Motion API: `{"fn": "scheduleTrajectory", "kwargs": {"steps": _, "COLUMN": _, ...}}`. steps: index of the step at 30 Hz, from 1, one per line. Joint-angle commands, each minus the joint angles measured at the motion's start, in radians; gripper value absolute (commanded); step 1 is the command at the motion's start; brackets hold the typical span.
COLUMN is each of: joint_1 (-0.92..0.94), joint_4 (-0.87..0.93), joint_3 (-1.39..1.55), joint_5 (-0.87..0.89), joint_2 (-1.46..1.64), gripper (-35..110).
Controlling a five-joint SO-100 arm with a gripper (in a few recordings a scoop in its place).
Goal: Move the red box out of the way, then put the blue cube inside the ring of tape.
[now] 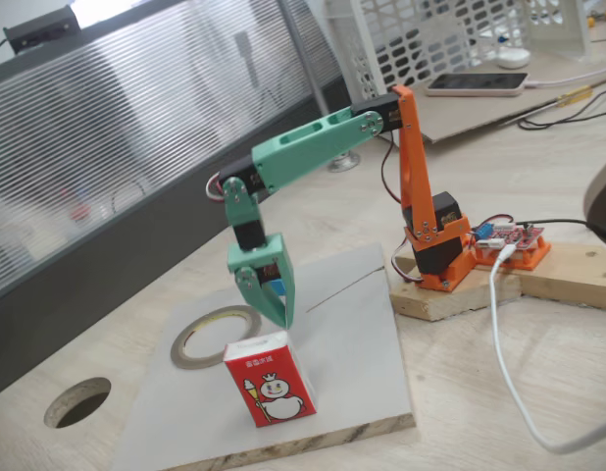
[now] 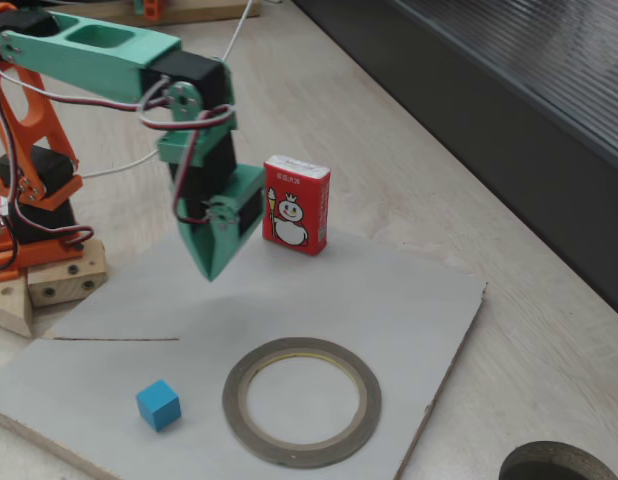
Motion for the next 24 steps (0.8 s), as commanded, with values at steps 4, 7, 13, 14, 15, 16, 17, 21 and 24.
{"fn": "scheduleTrajectory", "kwargs": {"steps": 4, "joint_1": -0.199, "joint_4": 0.003, "joint_3": -0.035, "joint_5": 0.008, "joint_2": -0.015, "gripper": 0}}
{"fn": "scheduleTrajectory", "kwargs": {"steps": 7, "joint_1": -0.258, "joint_4": -0.009, "joint_3": -0.052, "joint_5": 0.008, "joint_2": -0.014, "gripper": 0}}
{"fn": "scheduleTrajectory", "kwargs": {"steps": 13, "joint_1": -0.382, "joint_4": -0.011, "joint_3": -0.184, "joint_5": 0.008, "joint_2": -0.044, "gripper": 0}}
{"fn": "scheduleTrajectory", "kwargs": {"steps": 14, "joint_1": -0.408, "joint_4": -0.011, "joint_3": -0.224, "joint_5": 0.006, "joint_2": -0.051, "gripper": 0}}
{"fn": "scheduleTrajectory", "kwargs": {"steps": 15, "joint_1": -0.439, "joint_4": -0.011, "joint_3": -0.268, "joint_5": 0.006, "joint_2": -0.055, "gripper": 0}}
{"fn": "scheduleTrajectory", "kwargs": {"steps": 16, "joint_1": -0.472, "joint_4": -0.011, "joint_3": -0.318, "joint_5": 0.002, "joint_2": -0.058, "gripper": 0}}
{"fn": "scheduleTrajectory", "kwargs": {"steps": 17, "joint_1": -0.514, "joint_4": -0.011, "joint_3": -0.368, "joint_5": 0.0, "joint_2": -0.058, "gripper": 0}}
{"fn": "scheduleTrajectory", "kwargs": {"steps": 21, "joint_1": -0.758, "joint_4": -0.011, "joint_3": -0.5, "joint_5": 0.0, "joint_2": -0.086, "gripper": 0}}
{"fn": "scheduleTrajectory", "kwargs": {"steps": 24, "joint_1": -0.853, "joint_4": 0.0, "joint_3": -0.508, "joint_5": -0.002, "joint_2": -0.156, "gripper": 0}}
